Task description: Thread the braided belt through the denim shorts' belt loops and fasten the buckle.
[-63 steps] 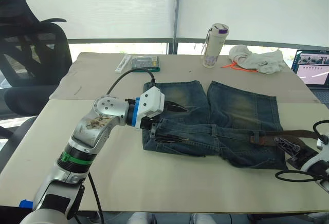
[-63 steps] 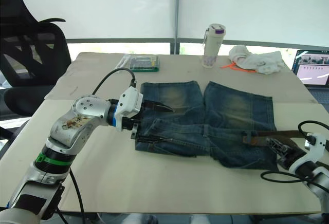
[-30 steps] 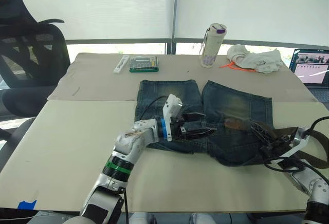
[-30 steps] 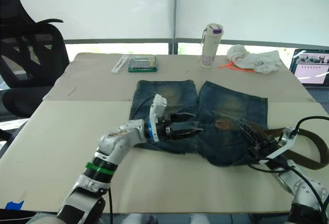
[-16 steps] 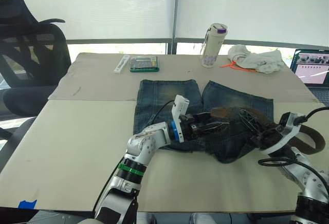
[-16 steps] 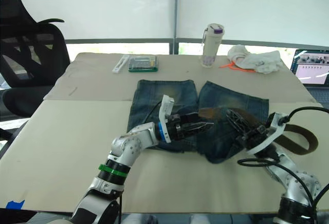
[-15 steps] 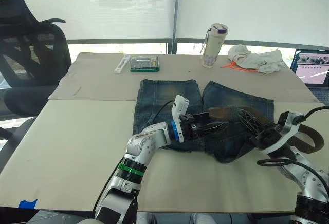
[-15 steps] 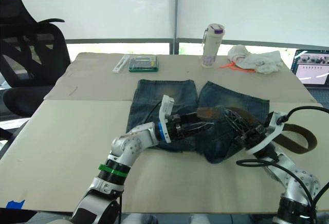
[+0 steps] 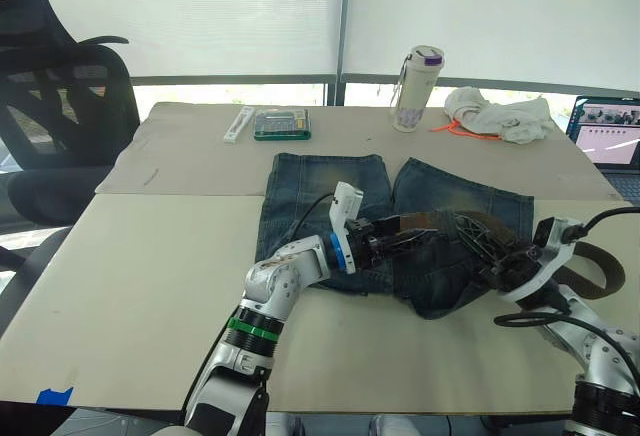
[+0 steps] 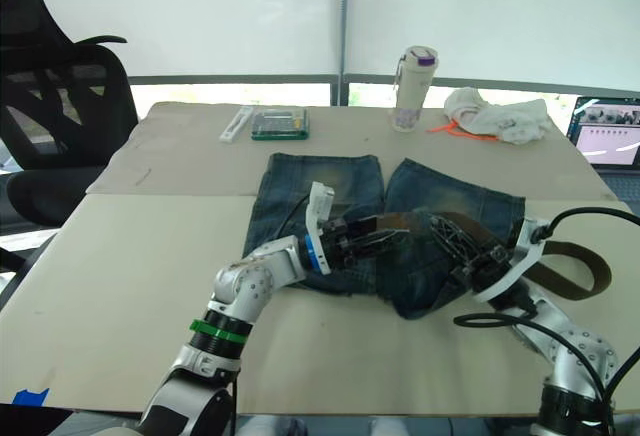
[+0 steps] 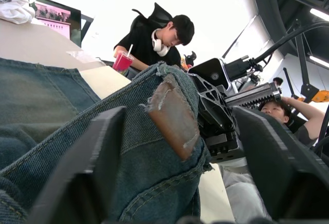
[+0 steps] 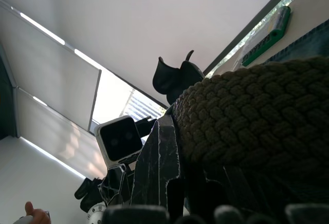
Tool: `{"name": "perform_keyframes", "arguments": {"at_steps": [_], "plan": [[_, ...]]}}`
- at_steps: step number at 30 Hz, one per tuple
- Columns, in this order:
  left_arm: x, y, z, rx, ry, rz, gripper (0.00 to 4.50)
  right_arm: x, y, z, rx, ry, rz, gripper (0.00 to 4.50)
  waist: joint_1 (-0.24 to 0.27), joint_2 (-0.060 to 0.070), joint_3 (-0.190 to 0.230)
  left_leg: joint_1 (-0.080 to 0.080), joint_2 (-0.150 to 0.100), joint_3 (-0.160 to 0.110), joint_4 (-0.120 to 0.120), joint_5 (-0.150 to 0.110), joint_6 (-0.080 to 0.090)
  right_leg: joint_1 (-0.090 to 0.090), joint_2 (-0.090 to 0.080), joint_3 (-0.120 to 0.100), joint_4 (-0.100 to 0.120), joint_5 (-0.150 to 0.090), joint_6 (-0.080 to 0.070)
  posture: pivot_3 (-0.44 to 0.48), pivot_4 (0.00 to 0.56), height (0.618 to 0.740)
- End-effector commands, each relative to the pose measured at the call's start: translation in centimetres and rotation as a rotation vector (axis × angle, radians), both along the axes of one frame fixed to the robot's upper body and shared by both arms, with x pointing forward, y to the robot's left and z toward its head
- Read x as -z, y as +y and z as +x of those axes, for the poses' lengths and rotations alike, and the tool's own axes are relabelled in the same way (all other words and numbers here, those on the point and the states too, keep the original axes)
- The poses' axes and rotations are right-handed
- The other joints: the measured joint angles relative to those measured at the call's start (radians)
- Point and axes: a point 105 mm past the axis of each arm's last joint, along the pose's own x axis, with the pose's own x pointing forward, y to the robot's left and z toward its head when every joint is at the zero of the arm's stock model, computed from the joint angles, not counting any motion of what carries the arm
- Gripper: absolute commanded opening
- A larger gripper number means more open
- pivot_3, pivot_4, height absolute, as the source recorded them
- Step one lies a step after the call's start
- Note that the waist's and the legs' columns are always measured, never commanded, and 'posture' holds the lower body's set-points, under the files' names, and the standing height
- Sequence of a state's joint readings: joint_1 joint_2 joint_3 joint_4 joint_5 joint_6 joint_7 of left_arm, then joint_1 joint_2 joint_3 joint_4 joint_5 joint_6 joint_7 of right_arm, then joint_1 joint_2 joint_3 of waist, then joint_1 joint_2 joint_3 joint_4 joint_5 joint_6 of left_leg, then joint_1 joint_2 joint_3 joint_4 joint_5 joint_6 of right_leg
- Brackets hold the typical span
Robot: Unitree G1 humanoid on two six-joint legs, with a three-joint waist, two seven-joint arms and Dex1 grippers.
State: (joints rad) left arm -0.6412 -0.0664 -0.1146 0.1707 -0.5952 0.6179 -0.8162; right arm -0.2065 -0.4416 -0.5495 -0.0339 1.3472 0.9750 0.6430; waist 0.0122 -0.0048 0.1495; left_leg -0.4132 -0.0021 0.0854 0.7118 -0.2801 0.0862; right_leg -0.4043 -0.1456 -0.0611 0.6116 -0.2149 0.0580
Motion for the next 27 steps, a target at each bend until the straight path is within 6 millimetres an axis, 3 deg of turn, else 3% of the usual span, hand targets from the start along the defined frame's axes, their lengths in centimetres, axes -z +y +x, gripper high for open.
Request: {"name": "perform_keyframes", "arguments": {"at_steps": [1, 7, 11, 15, 18, 21, 24, 27], "plan": [[-1.5, -0.3, -0.4, 0.019, -0.043, -0.042, 1.99, -1.1, -0.1, -0.3, 0.0, -0.058, -0.018, 0.0, 0.0, 0.0, 0.0, 0.0, 0.0, 0.0, 0.0, 0.0, 0.0, 0.0, 0.0, 0.0, 0.0, 0.0, 0.0, 0.0, 0.15, 0.737], [-1.5, -0.3, -0.5, 0.024, -0.039, -0.045, 0.03, -0.7, -0.3, -0.4, 0.008, -0.049, -0.035, 0.0, 0.0, 0.0, 0.0, 0.0, 0.0, 0.0, 0.0, 0.0, 0.0, 0.0, 0.0, 0.0, 0.0, 0.0, 0.0, 0.0, 0.15, 0.737], [-1.4, -0.3, -0.4, 0.018, -0.041, -0.043, 0.03, -0.1, -0.5, -0.2, 0.022, -0.032, -0.059, 0.0, 0.0, 0.0, 0.0, 0.0, 0.0, 0.0, 0.0, 0.0, 0.0, 0.0, 0.0, 0.0, 0.0, 0.0, 0.0, 0.0, 0.15, 0.737], [-1.3, -0.3, -0.3, 0.002, -0.043, -0.033, 0.0, 0.9, -2.8, 0.8, 0.179, -0.019, -0.13, 1.5, 0.002, 0.0, 0.0, 0.0, 0.0, 0.0, 0.0, 0.0, 0.0, 0.0, 0.0, 0.0, 0.0, 0.0, 0.0, 0.0, 0.15, 0.737], [-0.9, -0.2, -0.1, -0.016, -0.021, -0.02, 0.0, 0.4, -5.4, -0.5, 0.239, -0.032, -0.115, 2.55, 0.007, 0.0, 0.0, 0.0, 0.0, 0.0, 0.0, 0.0, 0.0, 0.0, 0.0, 0.0, 0.0, 0.0, 0.0, 0.0, 0.15, 0.737], [-0.4, -0.2, 0.0, -0.026, -0.007, -0.008, 0.0, 0.2, -6.7, -2.3, 0.248, -0.021, -0.115, 3.52, 0.011, 0.0, 0.0, -0.001, 0.0, 0.0, 0.0, 0.0, 0.0, 0.0, 0.0, -0.001, -0.001, 0.0, 0.0, 0.0, 0.15, 0.737], [0.3, -0.3, 0.6, -0.059, 0.005, 0.032, 0.0, 0.0, -7.8, -4.1, 0.269, -0.015, -0.117, 3.52, 0.012, 0.0, 0.0, -0.001, 0.0, 0.0, 0.0, -0.001, 0.001, 0.0, 0.0, -0.001, -0.001, 0.0, 0.0, 0.0, 0.15, 0.737], [0.9, -0.4, 1.0, -0.076, 0.013, 0.064, 0.0, -0.6, -7.2, -4.8, 0.259, -0.026, -0.113, 3.52, 0.007, 0.0, 0.0, -0.001, 0.0, 0.0, 0.0, -0.001, 0.001, 0.0, 0.0, 0.0, -0.001, 0.0, 0.0, 0.0, 0.15, 0.737]]}}
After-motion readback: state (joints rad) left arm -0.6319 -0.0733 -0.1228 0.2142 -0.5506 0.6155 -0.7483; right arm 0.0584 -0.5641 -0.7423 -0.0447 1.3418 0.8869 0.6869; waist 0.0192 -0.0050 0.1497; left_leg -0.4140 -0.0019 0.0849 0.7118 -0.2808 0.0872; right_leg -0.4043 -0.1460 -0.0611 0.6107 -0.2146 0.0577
